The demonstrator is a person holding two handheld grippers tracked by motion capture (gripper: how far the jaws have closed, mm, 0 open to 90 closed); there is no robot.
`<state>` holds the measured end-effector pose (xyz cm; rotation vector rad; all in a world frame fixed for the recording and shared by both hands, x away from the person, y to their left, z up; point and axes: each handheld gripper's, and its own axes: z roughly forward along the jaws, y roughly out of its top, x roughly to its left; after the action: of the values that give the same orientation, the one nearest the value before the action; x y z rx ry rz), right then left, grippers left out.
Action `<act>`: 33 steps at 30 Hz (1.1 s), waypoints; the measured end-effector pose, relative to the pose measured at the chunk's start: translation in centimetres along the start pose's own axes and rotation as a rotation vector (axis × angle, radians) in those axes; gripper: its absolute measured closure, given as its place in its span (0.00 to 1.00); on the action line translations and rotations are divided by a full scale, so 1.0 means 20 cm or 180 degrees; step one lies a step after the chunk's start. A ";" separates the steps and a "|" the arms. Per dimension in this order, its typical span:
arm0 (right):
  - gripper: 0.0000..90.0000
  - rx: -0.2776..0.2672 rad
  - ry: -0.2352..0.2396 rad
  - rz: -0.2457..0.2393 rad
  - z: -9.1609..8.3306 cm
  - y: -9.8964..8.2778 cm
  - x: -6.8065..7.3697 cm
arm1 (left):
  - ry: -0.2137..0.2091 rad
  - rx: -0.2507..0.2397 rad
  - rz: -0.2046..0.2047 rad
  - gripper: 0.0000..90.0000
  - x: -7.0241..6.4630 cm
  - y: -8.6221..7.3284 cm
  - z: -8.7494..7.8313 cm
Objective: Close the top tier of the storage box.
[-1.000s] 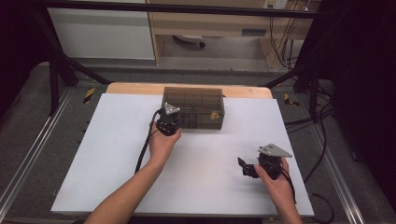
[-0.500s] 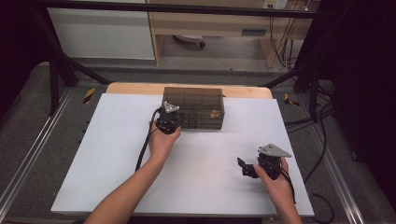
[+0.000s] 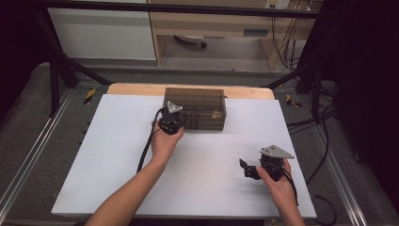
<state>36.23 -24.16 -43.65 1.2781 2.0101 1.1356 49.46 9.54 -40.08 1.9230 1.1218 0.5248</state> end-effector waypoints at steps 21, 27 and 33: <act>0.03 0.0006 0.0003 -0.0010 0.00 0.00 0.00 | -0.0031 -0.0020 0.0031 1.00 -0.01 0.01 0.01; 0.03 0.0010 -0.0001 -0.0005 0.00 0.00 0.00 | -0.0047 -0.0043 0.0018 1.00 -0.01 0.01 0.01; 0.03 -0.0003 -0.0017 -0.0004 0.00 0.00 -0.01 | -0.0053 -0.0050 -0.0018 1.00 0.00 0.01 0.00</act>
<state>36.23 -24.36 -43.67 1.2777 2.0061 1.1313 49.56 9.46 -39.83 1.9068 1.1090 0.5123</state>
